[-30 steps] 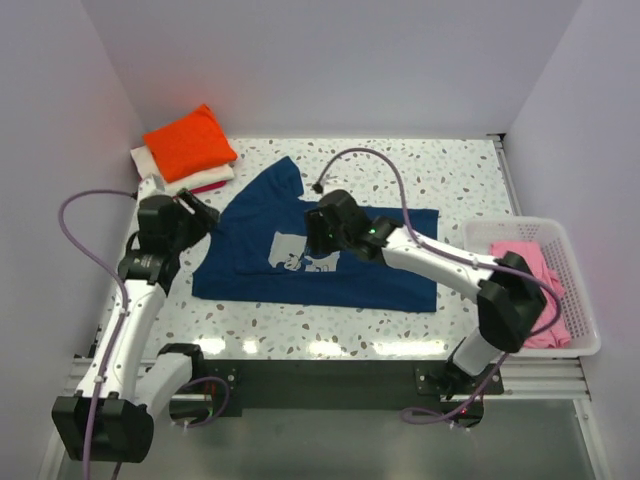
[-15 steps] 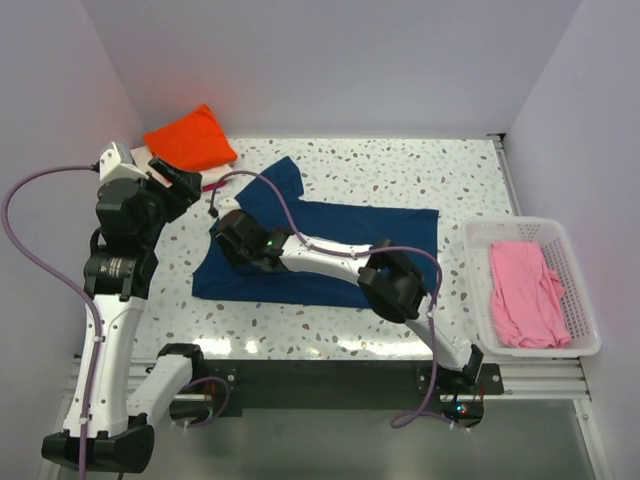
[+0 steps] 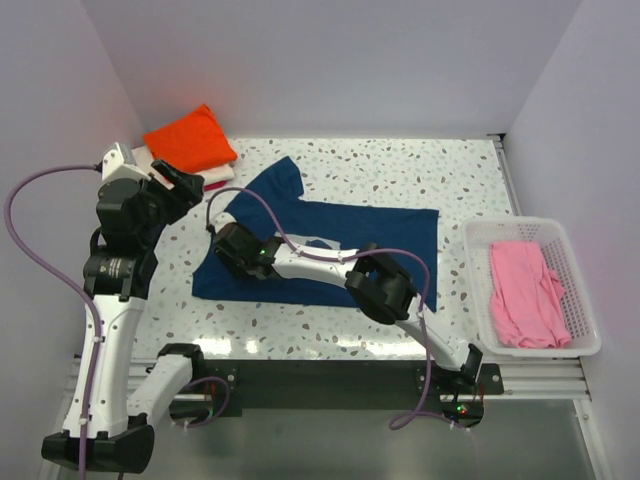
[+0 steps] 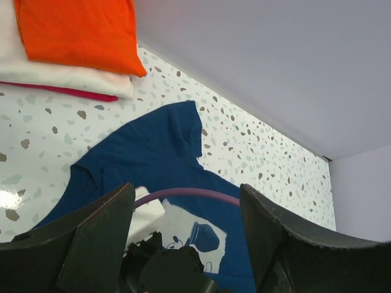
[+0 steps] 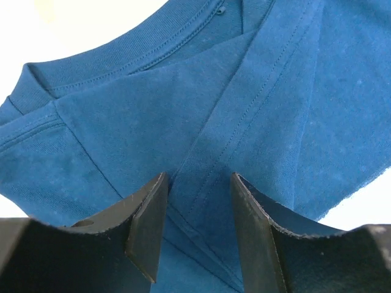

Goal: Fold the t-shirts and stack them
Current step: Fold the tshirt

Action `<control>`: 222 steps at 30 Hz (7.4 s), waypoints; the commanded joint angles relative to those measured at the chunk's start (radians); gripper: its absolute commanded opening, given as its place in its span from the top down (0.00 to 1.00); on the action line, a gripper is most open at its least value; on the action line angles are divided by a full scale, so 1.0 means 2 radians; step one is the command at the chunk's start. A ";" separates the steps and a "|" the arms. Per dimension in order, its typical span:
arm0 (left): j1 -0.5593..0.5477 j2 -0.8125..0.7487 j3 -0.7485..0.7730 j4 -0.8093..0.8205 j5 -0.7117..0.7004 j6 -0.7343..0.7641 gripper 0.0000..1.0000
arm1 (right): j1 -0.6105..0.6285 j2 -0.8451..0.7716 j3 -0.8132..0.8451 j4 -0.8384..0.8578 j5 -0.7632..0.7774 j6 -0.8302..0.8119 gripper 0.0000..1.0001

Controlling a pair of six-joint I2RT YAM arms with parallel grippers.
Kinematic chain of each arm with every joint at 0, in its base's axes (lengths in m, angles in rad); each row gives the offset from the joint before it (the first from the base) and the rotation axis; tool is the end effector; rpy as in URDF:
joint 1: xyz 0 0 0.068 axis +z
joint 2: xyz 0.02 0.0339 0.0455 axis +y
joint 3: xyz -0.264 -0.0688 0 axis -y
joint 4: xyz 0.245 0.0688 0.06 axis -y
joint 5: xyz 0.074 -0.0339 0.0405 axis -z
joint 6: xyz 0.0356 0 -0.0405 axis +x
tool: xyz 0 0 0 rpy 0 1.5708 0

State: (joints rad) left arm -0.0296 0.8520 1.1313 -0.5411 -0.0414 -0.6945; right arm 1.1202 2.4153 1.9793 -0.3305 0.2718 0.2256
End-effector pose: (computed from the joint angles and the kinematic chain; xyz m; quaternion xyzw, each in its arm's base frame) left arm 0.1709 -0.0036 0.4090 -0.2708 0.7456 -0.2002 0.5750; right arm 0.2450 0.4845 0.1646 -0.3465 0.8450 0.1442 0.3810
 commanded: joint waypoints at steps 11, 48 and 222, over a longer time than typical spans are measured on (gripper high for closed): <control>-0.002 0.010 -0.007 0.011 0.018 0.010 0.26 | 0.004 -0.007 0.004 0.000 0.016 -0.002 0.76; -0.002 0.030 -0.070 0.025 0.002 0.027 0.26 | -0.118 -0.076 -0.041 0.026 -0.052 0.054 0.95; 0.001 0.180 -0.328 0.105 -0.094 -0.050 0.43 | -0.156 -0.151 -0.191 0.083 -0.026 0.113 1.00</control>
State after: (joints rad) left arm -0.0296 1.2057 0.4992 -0.2775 -0.1810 -0.8032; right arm 0.8284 2.1906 1.6119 -0.2337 0.2436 0.4000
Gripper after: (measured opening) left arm 0.569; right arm 0.009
